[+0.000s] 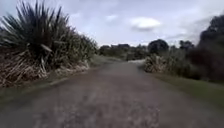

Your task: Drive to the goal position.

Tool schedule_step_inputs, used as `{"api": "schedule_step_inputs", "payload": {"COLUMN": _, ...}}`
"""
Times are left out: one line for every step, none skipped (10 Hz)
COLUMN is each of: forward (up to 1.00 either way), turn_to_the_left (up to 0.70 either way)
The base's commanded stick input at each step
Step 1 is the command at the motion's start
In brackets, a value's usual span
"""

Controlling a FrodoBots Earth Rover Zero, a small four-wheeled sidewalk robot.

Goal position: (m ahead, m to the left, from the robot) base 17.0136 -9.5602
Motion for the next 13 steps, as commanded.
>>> {"api": "schedule_step_inputs", "payload": {"forward": 0.70, "turn_to_the_left": 0.00}}
{"api": "schedule_step_inputs", "payload": {"forward": 0.70, "turn_to_the_left": 0.00}}
{"api": "schedule_step_inputs", "payload": {"forward": 0.70, "turn_to_the_left": -0.17}}
{"api": "schedule_step_inputs", "payload": {"forward": 0.70, "turn_to_the_left": -0.21}}
{"api": "schedule_step_inputs", "payload": {"forward": 0.70, "turn_to_the_left": -0.25}}
{"api": "schedule_step_inputs", "payload": {"forward": 0.70, "turn_to_the_left": 0.00}}
{"api": "schedule_step_inputs", "payload": {"forward": 0.70, "turn_to_the_left": 0.00}}
{"api": "schedule_step_inputs", "payload": {"forward": 0.70, "turn_to_the_left": 0.00}}
{"api": "schedule_step_inputs", "payload": {"forward": 0.70, "turn_to_the_left": 0.00}}
{"api": "schedule_step_inputs", "payload": {"forward": 0.70, "turn_to_the_left": 0.00}}
{"api": "schedule_step_inputs", "payload": {"forward": 0.70, "turn_to_the_left": 0.00}}
{"api": "schedule_step_inputs", "payload": {"forward": 0.70, "turn_to_the_left": 0.00}}
{"api": "schedule_step_inputs", "payload": {"forward": 0.70, "turn_to_the_left": 0.00}}
